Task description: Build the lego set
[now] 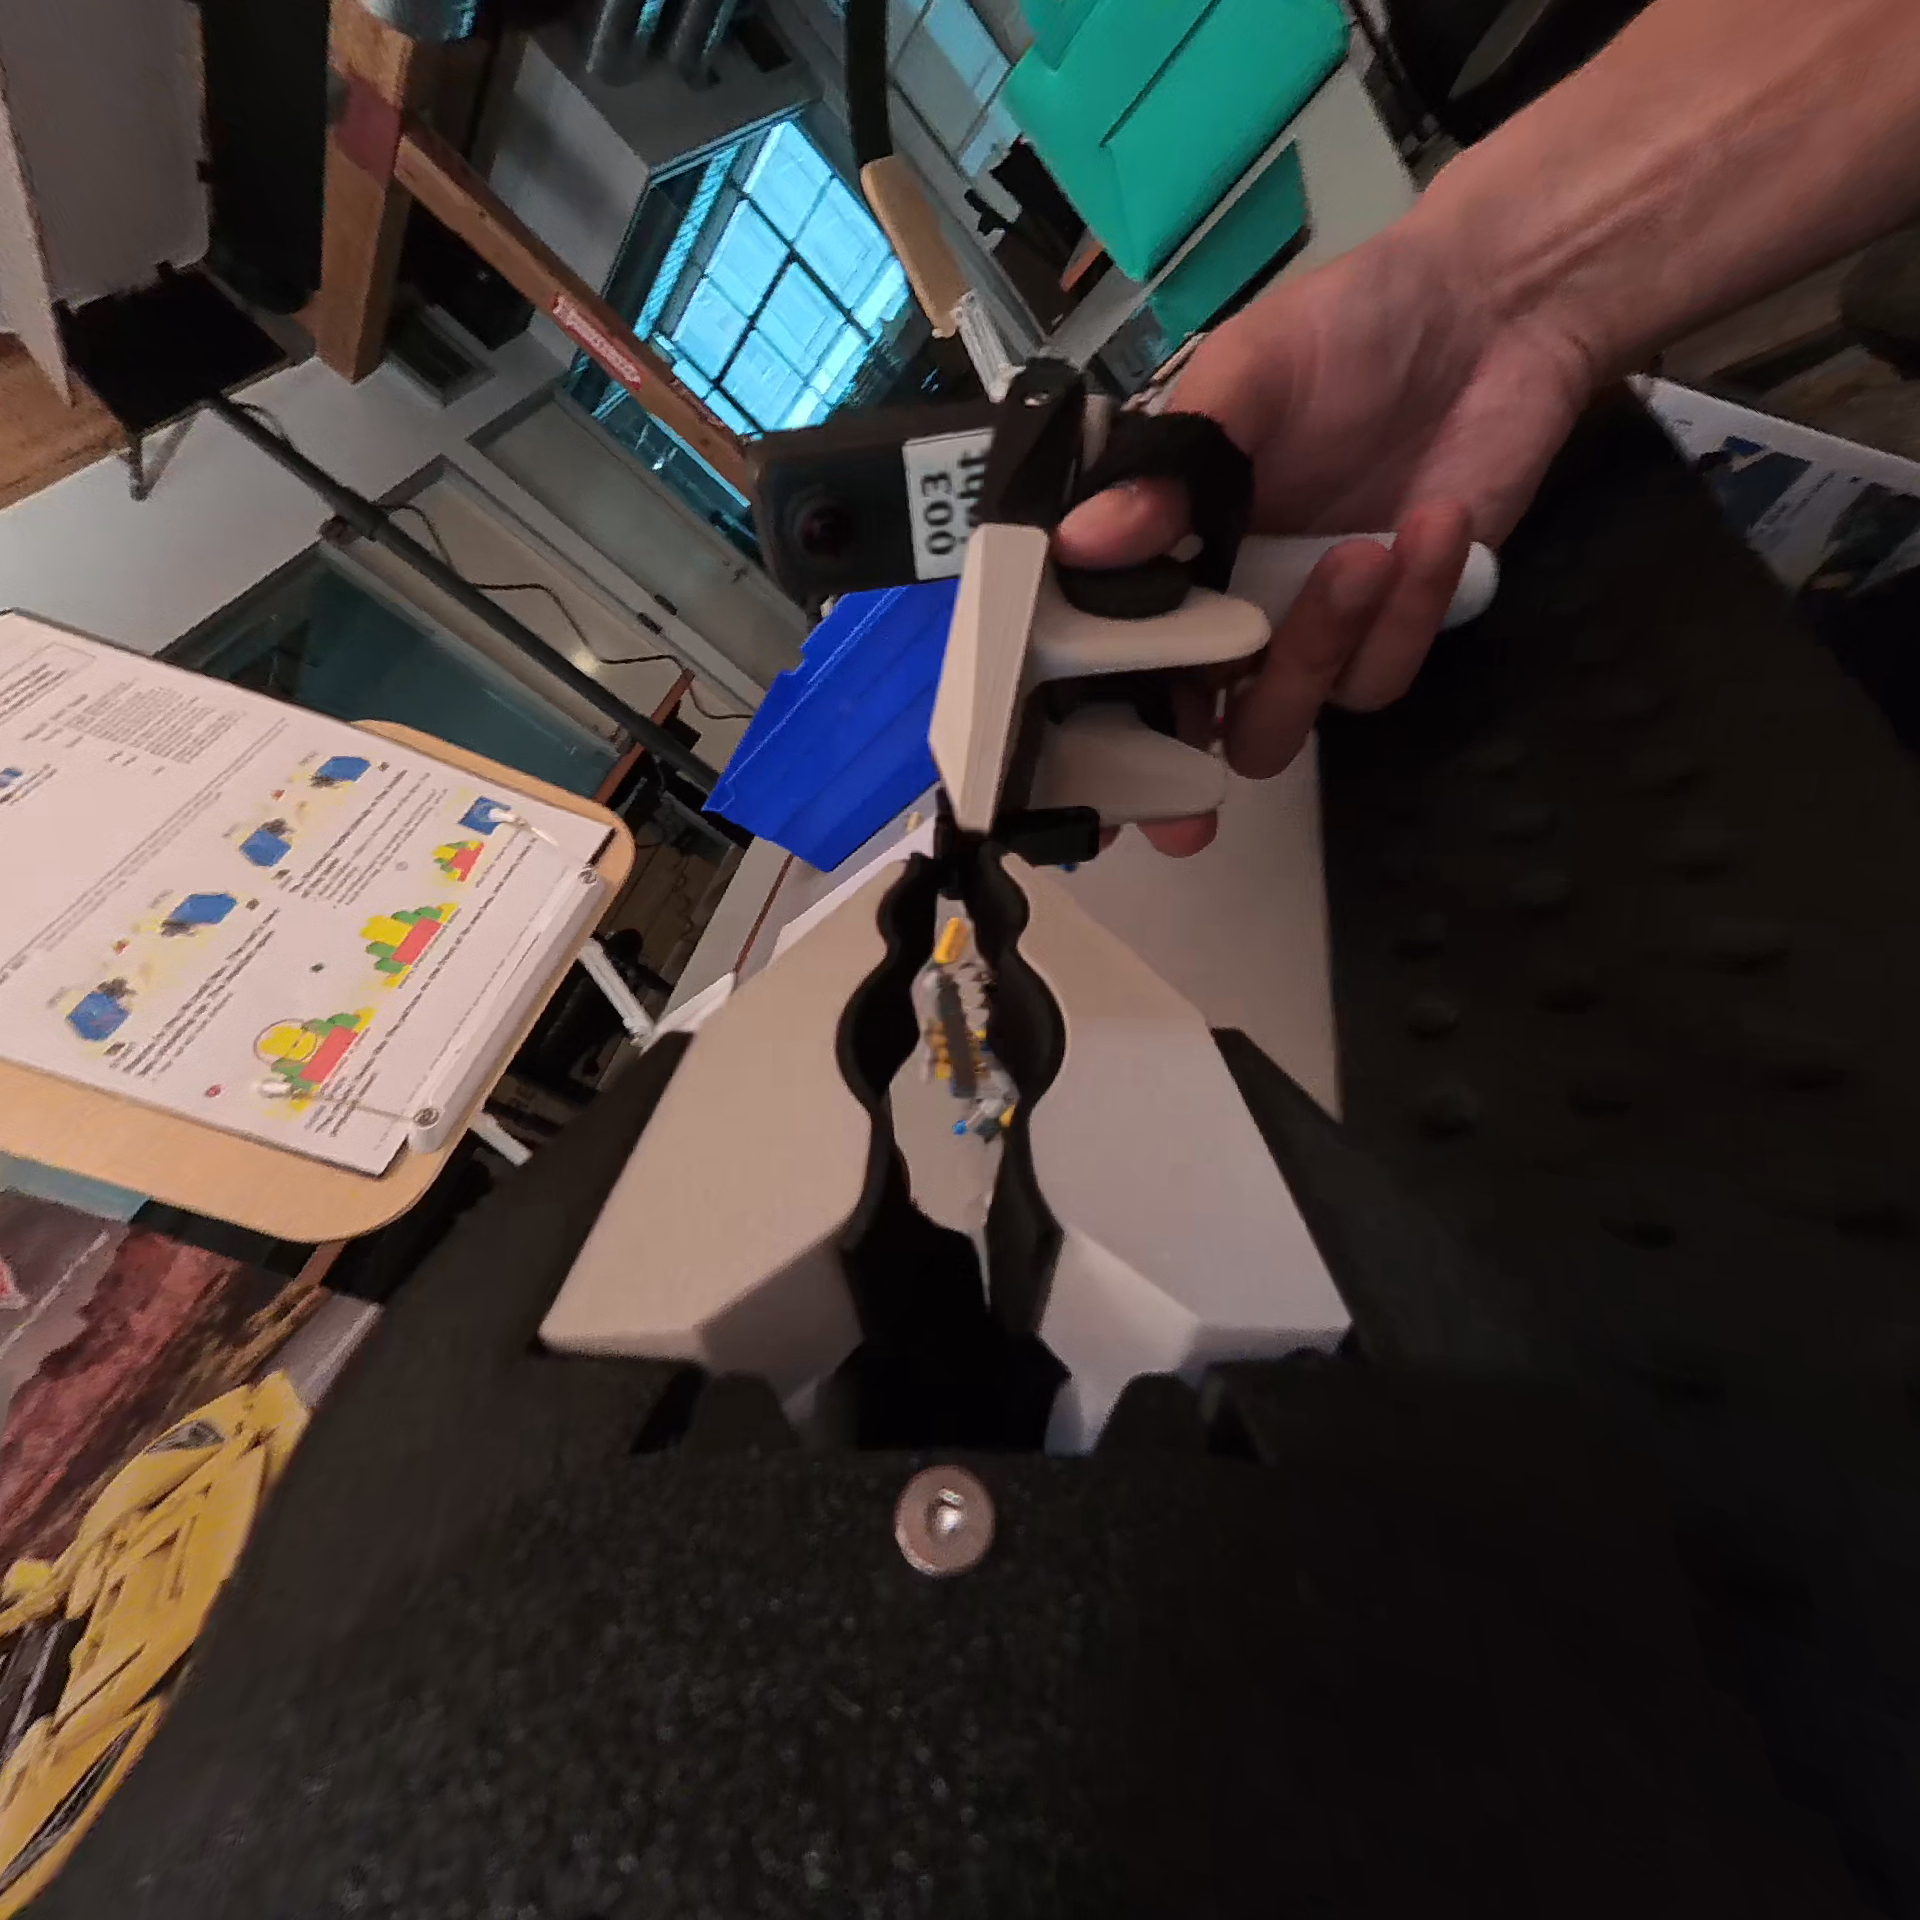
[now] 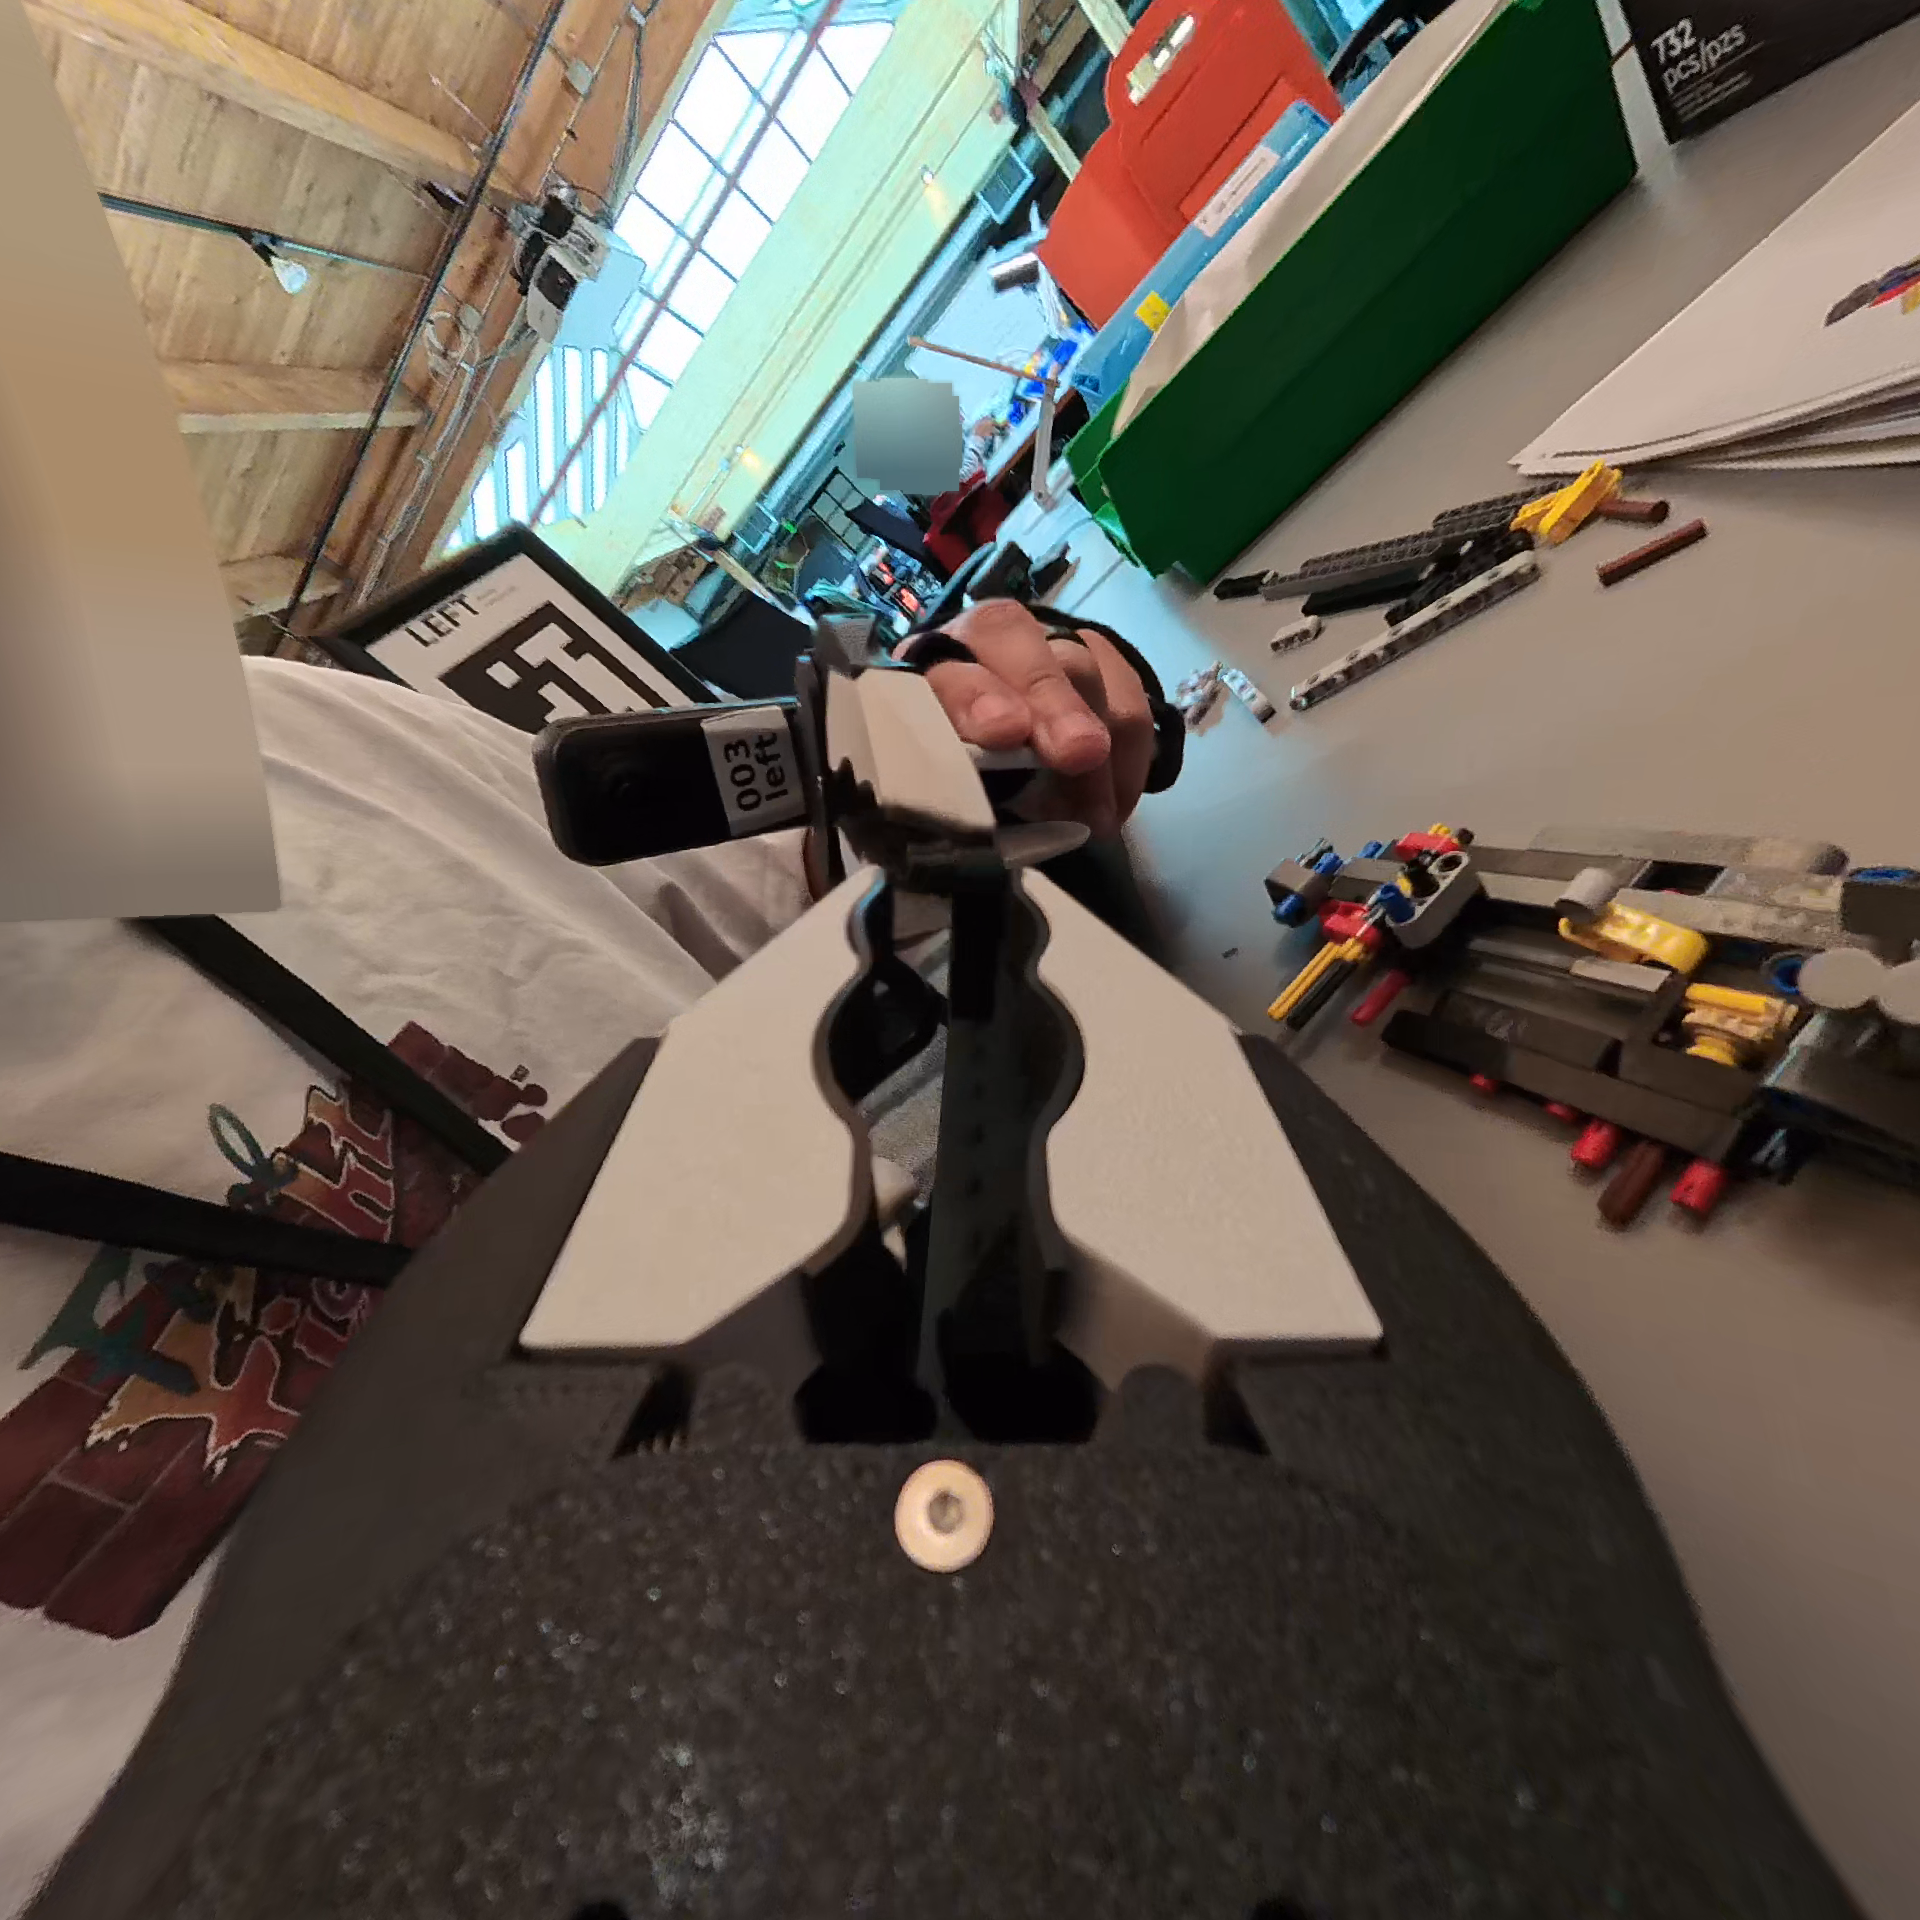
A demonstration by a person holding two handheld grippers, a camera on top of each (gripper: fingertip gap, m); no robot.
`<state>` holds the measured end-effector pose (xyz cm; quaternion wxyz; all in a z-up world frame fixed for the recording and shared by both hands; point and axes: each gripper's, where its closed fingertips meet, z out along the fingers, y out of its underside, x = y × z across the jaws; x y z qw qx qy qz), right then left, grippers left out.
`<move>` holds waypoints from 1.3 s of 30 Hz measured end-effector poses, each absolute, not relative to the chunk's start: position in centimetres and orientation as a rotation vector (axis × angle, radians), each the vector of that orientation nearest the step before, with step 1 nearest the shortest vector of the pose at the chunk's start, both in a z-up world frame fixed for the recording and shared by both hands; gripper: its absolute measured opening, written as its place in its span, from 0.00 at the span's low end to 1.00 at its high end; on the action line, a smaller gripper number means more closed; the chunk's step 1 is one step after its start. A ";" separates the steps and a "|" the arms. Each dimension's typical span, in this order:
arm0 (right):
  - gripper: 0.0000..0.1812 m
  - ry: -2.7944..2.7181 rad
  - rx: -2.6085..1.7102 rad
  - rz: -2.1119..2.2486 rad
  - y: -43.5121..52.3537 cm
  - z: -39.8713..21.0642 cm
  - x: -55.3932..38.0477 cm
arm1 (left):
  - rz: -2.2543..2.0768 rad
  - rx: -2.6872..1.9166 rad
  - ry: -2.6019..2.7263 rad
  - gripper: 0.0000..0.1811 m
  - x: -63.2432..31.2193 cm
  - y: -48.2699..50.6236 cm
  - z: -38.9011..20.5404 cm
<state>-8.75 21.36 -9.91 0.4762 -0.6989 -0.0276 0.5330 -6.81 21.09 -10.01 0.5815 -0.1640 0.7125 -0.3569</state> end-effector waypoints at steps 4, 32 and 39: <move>0.06 -0.063 -1.687 1.329 21.6 -9.8 -8.0 | -0.877 -0.455 1.630 0.03 -6.4 22.1 -9.3; 0.16 -0.216 -1.775 0.826 33.9 -9.4 4.0 | -0.803 -1.080 1.449 0.03 2.2 35.7 -9.0; 0.08 -0.546 -1.813 0.101 34.4 -10.8 2.6 | -0.854 -1.235 1.487 0.03 1.8 35.9 -10.6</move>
